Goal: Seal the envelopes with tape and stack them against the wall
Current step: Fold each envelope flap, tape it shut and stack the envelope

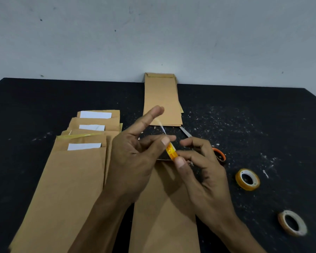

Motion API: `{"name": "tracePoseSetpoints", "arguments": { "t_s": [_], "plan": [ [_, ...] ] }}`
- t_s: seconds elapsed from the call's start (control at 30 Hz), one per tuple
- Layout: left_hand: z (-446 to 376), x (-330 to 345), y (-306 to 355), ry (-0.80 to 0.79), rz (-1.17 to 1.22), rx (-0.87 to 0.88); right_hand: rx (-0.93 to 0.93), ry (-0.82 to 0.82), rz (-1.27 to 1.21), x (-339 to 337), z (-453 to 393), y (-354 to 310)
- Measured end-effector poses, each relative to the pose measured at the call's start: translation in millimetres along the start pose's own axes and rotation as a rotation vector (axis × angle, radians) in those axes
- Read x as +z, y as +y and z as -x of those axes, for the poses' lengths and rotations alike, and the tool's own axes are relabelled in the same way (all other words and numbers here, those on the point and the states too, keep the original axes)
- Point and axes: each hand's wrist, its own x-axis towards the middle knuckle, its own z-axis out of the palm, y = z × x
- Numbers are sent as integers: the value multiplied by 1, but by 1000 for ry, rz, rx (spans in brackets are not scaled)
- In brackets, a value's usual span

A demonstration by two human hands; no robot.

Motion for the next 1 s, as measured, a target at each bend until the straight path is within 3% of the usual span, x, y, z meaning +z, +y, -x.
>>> {"name": "tracePoseSetpoints", "arguments": {
  "t_s": [0.27, 0.5, 0.67, 0.77, 0.83, 1.0],
  "plan": [
    [1, 3, 0, 244, -162, 121, 66, 7, -31, 8, 2, -6],
    [-1, 8, 7, 56, -173, 126, 31, 63, 11, -2, 3, -2],
    [-3, 9, 8, 11, -201, 99, 45, 142, 36, -18, 0, -5],
    [-3, 7, 7, -48, -231, 55, 69, 215, 474, -40, -9, 4],
    [-2, 8, 6, -90, -241, 24, 196, 73, 825, -51, -17, 9],
    [-2, 10, 4, -160, -246, -3, 502, -139, 985, -51, -28, -5]
  ]
}}
